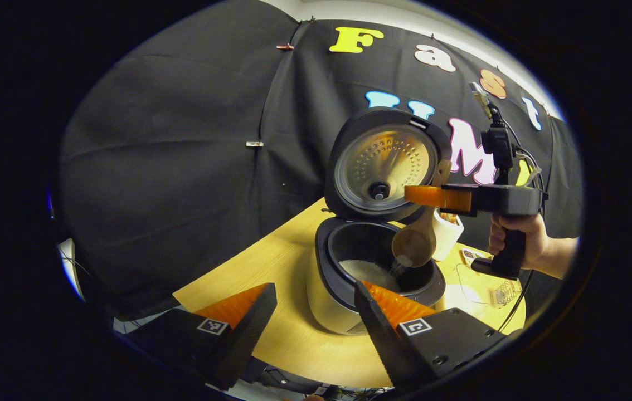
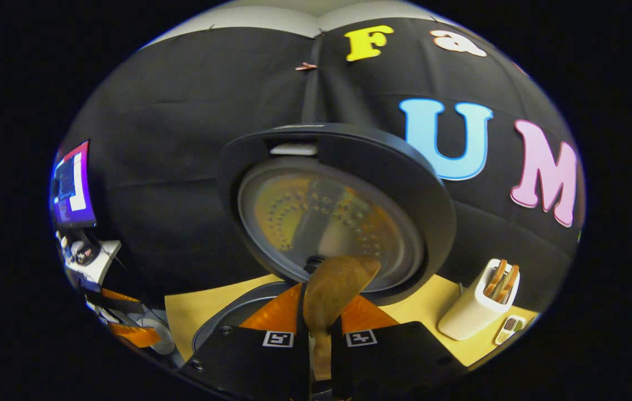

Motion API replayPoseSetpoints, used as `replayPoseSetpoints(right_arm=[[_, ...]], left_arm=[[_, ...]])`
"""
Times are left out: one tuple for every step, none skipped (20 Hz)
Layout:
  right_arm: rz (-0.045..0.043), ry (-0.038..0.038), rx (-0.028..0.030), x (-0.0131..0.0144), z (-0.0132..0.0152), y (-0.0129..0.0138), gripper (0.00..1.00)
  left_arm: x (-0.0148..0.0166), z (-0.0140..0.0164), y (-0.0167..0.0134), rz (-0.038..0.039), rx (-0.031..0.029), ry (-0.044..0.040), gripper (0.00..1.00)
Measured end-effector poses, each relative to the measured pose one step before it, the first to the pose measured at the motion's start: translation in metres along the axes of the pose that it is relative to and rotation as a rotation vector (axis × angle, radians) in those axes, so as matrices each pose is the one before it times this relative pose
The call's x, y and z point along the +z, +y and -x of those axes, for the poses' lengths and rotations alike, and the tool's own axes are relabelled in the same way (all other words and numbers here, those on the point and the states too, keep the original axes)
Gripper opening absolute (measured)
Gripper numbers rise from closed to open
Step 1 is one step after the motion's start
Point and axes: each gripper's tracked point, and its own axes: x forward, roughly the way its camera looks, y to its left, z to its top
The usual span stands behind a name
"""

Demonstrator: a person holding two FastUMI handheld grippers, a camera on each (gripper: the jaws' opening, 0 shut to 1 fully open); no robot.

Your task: Close the left gripper, press the button to open the rice cooker; take a wooden spoon from the chopstick holder with the right hand, scoop a spoonful of rice and pour it into the rice cooker, then put the wooden spoon back into the chopstick holder.

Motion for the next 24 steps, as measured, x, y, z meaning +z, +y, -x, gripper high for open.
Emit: replayPoseSetpoints(right_arm=[[0.03884, 0.00004, 0.01993, -0.00261, 0.00153, 0.00628, 0.18], [0.03710, 0.00023, 0.01927, -0.00302, 0.00280, 0.00814, 0.19], [0.03261, 0.00392, 0.01518, -0.00327, -0.00034, 0.00451, 0.19], [0.02438, 0.00613, 0.01084, -0.00226, -0.00108, 0.00348, 0.19], [0.01732, 0.00261, 0.00784, -0.00150, 0.00073, 0.00182, 0.19], [0.00676, 0.00389, 0.00296, -0.00283, -0.00073, 0.00107, 0.19], [-0.00705, 0.00095, -0.00024, -0.00106, 0.00074, 0.00061, 0.19], [-0.01548, -0.00486, -0.00342, 0.00354, 0.00324, 0.00055, 0.19], [-0.02235, -0.00753, -0.00638, 0.00457, 0.00295, -0.00232, 0.19], [-0.02643, -0.01117, -0.00848, 0.00326, 0.00302, -0.00311, 0.19], [-0.03366, -0.01397, -0.01402, 0.00506, 0.00421, -0.00673, 0.19], [-0.03419, -0.01348, -0.01386, 0.00627, 0.00484, -0.00534, 0.19], [-0.03476, -0.01239, -0.01490, 0.00590, 0.00547, -0.00585, 0.19], [-0.03245, -0.01285, -0.01530, 0.00740, 0.00691, -0.00702, 0.19], [-0.03102, -0.01366, -0.01831, 0.00724, 0.00804, -0.00881, 0.19], [-0.02858, -0.01480, -0.02203, 0.00743, 0.00992, -0.00834, 0.19], [-0.03009, -0.01455, -0.02379, 0.00780, 0.01262, -0.01324, 0.19], [-0.02660, -0.01630, -0.02585, 0.01064, 0.01204, -0.01365, 0.19], [-0.01899, -0.01505, -0.03000, 0.00641, 0.01185, -0.01520, 0.19], [-0.02068, -0.01276, -0.03025, 0.00422, 0.01072, -0.01465, 0.19], [-0.01916, -0.00317, -0.03403, 0.00223, 0.01083, -0.01816, 0.19], [-0.02151, -0.00341, -0.03558, -0.00376, 0.01396, -0.01819, 0.19], [-0.01783, -0.00405, -0.03832, 0.00166, 0.01194, -0.02207, 0.18], [-0.01760, -0.01043, -0.04498, 0.00399, 0.01045, -0.02441, 0.14]], left_arm=[[0.00017, -0.00139, -0.00143, 0.00162, 0.00093, -0.00196, 0.95], [0.00026, 0.00073, 0.00002, 0.00198, 0.00154, -0.00098, 0.95], [-0.00183, 0.00099, 0.00050, 0.00313, 0.00090, -0.00037, 0.95], [-0.00035, 0.00169, -0.00008, 0.00527, -0.00002, 0.00032, 0.95], [-0.00135, 0.00052, -0.00002, 0.00533, 0.00207, 0.00006, 0.95], [-0.00013, 0.00195, 0.00000, 0.00293, 0.00286, -0.00215, 0.95], [-0.00083, 0.00158, 0.00022, 0.00041, 0.00269, -0.00150, 0.95], [-0.00006, 0.00097, -0.00003, -0.00195, 0.00433, -0.00146, 0.95], [-0.00023, 0.00143, -0.00093, -0.00168, 0.00156, -0.00272, 0.95], [0.00107, 0.00169, -0.00117, -0.00230, 0.00086, -0.00287, 0.95], [-0.00026, 0.00141, -0.00154, -0.00315, 0.00060, -0.00374, 0.95], [0.00158, 0.00114, -0.00214, -0.00422, -0.00113, -0.00371, 0.95], [-0.00039, 0.00117, -0.00310, -0.00556, -0.00144, -0.00317, 0.95], [0.00087, 0.00123, -0.00307, -0.00540, -0.00205, -0.00260, 0.95], [0.00010, 0.00021, -0.00446, -0.00461, -0.00460, -0.00219, 0.92], [0.00153, 0.00083, -0.00489, -0.00386, -0.00612, -0.00202, 0.95], [0.00061, 0.00095, -0.00630, -0.00418, -0.00832, -0.00294, 0.95], [0.00202, 0.00063, -0.00699, -0.00549, -0.01012, -0.00492, 0.95], [0.00135, 0.00025, -0.00747, -0.00662, -0.01224, -0.00535, 0.95], [0.00213, -0.00009, -0.00803, -0.00779, -0.01297, -0.00630, 0.95], [0.00115, -0.00051, -0.00878, -0.00786, -0.01239, -0.00524, 0.96], [0.00190, -0.00120, -0.00824, -0.00800, -0.01289, -0.00477, 0.92], [0.00178, -0.00180, -0.00958, -0.00676, -0.01442, -0.00514, 0.95], [0.00217, -0.00227, -0.00978, -0.00604, -0.01502, -0.00310, 0.95]])
